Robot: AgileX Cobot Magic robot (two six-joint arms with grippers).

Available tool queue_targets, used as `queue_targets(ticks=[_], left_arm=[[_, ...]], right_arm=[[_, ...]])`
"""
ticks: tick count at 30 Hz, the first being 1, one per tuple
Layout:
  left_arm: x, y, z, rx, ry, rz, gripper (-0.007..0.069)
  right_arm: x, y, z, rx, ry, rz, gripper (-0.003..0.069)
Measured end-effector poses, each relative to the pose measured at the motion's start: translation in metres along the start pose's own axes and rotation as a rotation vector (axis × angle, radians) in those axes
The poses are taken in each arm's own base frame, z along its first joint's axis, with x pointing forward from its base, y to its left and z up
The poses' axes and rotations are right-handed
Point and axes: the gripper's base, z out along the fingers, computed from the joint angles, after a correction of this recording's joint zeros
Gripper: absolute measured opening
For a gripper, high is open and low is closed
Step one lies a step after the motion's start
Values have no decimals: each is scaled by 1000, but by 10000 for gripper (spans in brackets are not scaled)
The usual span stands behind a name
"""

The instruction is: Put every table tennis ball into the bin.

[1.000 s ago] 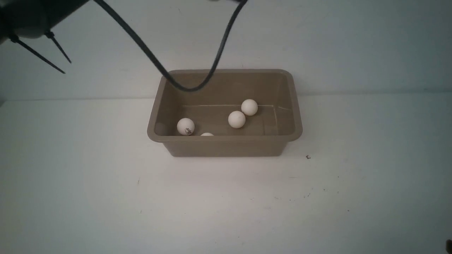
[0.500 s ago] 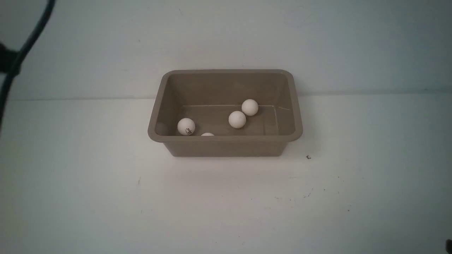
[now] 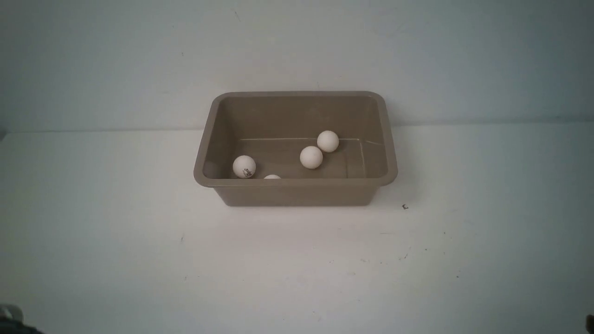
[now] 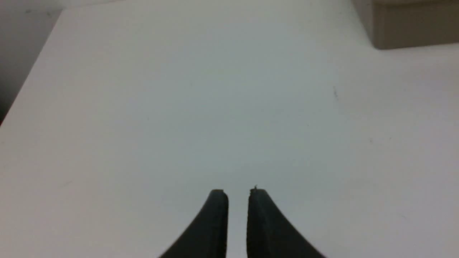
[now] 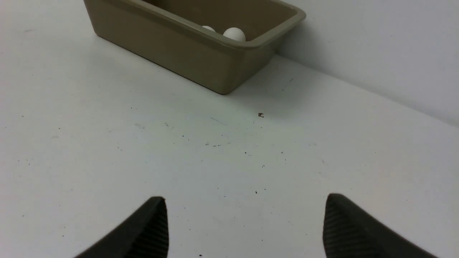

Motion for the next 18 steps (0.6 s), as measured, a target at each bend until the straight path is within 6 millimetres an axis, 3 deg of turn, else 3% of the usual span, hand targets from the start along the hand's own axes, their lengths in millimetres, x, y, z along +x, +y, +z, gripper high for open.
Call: queue_targets(ticks=[13,18], left_arm=[[41,0,5,-56,-78,-23,68],[46,-1,7,-60,-119,-21,68]], right_arm=[[0,0,0,0,0,0,525],[0,0,0,0,0,0,525]])
